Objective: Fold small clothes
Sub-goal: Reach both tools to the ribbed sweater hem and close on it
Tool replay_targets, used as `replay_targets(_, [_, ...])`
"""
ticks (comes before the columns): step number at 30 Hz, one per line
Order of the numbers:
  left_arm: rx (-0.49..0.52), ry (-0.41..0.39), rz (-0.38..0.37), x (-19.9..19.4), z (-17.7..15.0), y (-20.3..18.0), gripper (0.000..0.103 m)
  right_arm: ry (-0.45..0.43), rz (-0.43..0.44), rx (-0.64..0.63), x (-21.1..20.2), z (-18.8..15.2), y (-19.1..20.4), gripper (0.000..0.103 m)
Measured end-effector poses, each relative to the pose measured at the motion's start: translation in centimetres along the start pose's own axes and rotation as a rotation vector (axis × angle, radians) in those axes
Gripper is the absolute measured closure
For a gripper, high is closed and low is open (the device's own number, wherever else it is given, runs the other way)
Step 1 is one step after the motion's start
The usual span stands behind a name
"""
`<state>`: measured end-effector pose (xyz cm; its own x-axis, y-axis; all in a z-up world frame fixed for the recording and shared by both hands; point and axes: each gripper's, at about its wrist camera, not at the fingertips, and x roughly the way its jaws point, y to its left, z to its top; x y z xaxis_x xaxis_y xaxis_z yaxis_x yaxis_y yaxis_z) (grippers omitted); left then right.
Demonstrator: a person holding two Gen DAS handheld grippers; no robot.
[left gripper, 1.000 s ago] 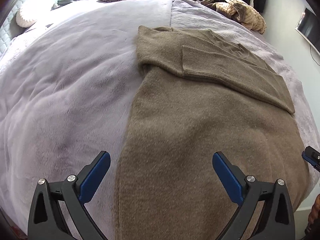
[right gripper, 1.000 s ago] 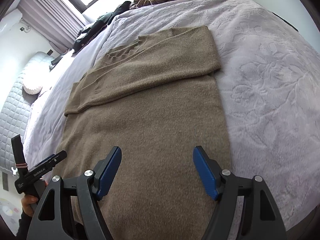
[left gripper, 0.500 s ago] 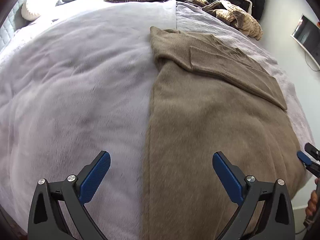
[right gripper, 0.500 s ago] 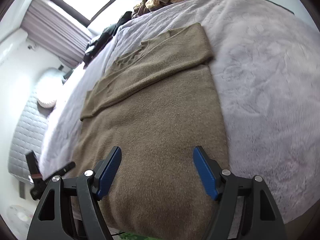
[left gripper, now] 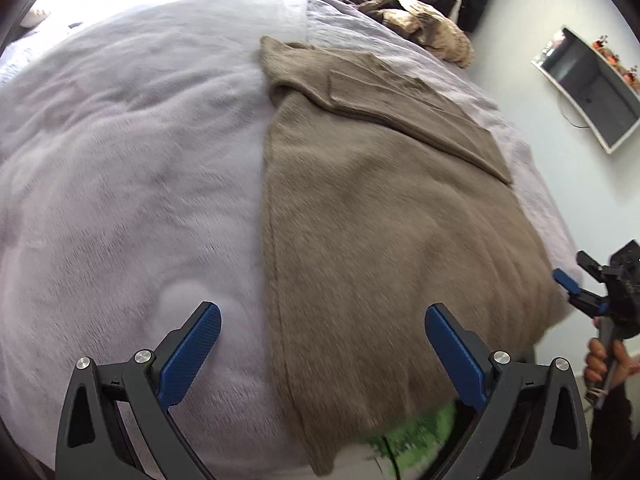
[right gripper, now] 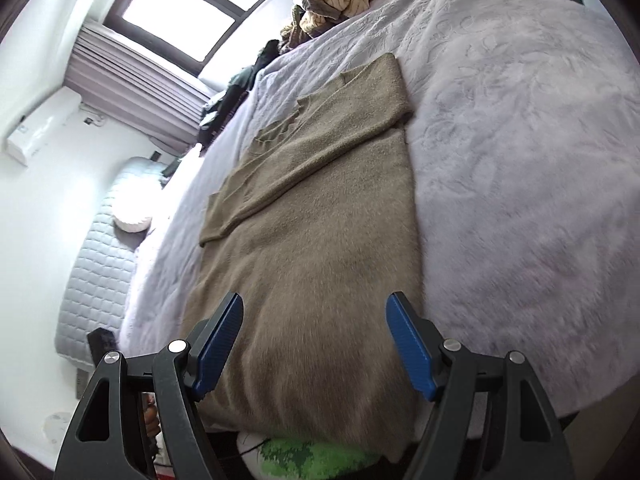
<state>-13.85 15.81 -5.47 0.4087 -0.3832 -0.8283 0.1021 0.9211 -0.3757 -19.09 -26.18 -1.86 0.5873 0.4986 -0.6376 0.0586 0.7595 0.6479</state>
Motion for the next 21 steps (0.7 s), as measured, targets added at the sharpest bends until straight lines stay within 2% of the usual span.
replay_targets(8, [0.026, 0.036, -0.083, -1.1, -2.0, -0.4, 0.001, 0.076, 0.111, 0.013, -1.1, -3.5, -1.9, 0.026])
replay_targets(14, [0.031, 0.077, -0.156, -1.4, -3.5, -0.7, 0.001, 0.165, 0.109, 0.015, -0.2, -6.0, -3.6, 0.026])
replay_targets(18, [0.042, 0.102, -0.161, -0.9, -4.6, -1.1, 0.001, 0.214, 0.112, 0.025, 1.3, -7.3, -4.7, 0.026])
replay_targets(21, [0.025, 0.123, -0.197, -0.5, -5.1, -1.3, 0.001, 0.251, 0.121, 0.025, 2.6, -7.8, -5.1, 0.026])
